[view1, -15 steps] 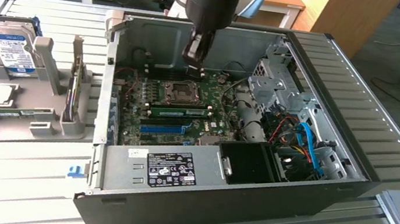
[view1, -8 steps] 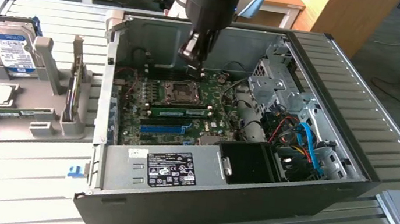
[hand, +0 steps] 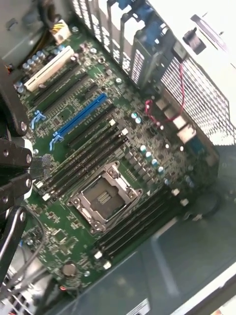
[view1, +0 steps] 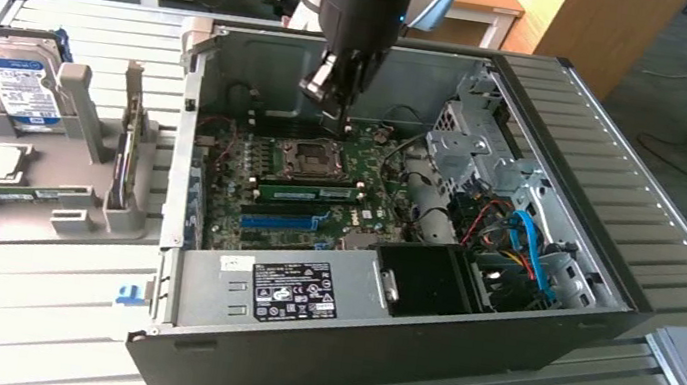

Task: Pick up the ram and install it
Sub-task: 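Press down the ram until it locks into place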

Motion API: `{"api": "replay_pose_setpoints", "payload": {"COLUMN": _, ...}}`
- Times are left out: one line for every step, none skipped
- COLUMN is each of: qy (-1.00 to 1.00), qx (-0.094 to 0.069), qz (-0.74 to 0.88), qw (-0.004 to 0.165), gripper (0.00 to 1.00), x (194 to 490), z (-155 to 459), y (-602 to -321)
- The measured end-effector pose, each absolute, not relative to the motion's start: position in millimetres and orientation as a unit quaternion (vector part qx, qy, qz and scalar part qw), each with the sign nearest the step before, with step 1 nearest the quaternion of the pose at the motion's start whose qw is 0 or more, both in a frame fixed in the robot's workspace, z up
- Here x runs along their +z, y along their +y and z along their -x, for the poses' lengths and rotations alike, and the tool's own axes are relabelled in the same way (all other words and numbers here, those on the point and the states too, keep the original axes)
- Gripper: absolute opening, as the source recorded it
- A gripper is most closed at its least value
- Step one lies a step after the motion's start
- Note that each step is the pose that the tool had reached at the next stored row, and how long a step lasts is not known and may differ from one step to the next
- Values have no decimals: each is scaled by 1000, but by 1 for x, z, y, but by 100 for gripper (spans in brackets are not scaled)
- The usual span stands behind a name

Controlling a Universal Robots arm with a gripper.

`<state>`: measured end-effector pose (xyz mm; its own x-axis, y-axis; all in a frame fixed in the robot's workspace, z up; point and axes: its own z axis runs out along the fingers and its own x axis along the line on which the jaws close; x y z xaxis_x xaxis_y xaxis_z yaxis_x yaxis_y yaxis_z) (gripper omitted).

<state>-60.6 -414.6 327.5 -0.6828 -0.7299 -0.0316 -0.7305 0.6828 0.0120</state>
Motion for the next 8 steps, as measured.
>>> {"api": "replay_pose_setpoints", "payload": {"qy": 921, "qx": 12, "qz": 390, "qw": 12, "gripper": 10, "x": 327, "z": 61, "y": -415}}
{"api": "replay_pose_setpoints", "payload": {"qy": 924, "qx": 12, "qz": 382, "qw": 12, "gripper": 10, "x": 327, "z": 61, "y": -415}}
{"api": "replay_pose_setpoints", "payload": {"qy": 928, "qx": 11, "qz": 373, "qw": 12, "gripper": 10, "x": 327, "z": 61, "y": -415}}
{"api": "replay_pose_setpoints", "payload": {"qy": 931, "qx": 11, "qz": 365, "qw": 13, "gripper": 10, "x": 327, "z": 61, "y": -415}}
{"api": "replay_pose_setpoints", "payload": {"qy": 934, "qx": 11, "qz": 356, "qw": 13, "gripper": 10, "x": 327, "z": 61, "y": -415}}
{"api": "replay_pose_setpoints", "payload": {"qy": 937, "qx": 11, "qz": 348, "qw": 13, "gripper": 10, "x": 327, "z": 61, "y": -415}}
{"api": "replay_pose_setpoints", "payload": {"qy": 941, "qx": 11, "qz": 339, "qw": 13, "gripper": 10, "x": 327, "z": 61, "y": -415}}
{"api": "replay_pose_setpoints", "payload": {"qy": 944, "qx": 11, "qz": 331, "qw": 13, "gripper": 10, "x": 327, "z": 61, "y": -415}}
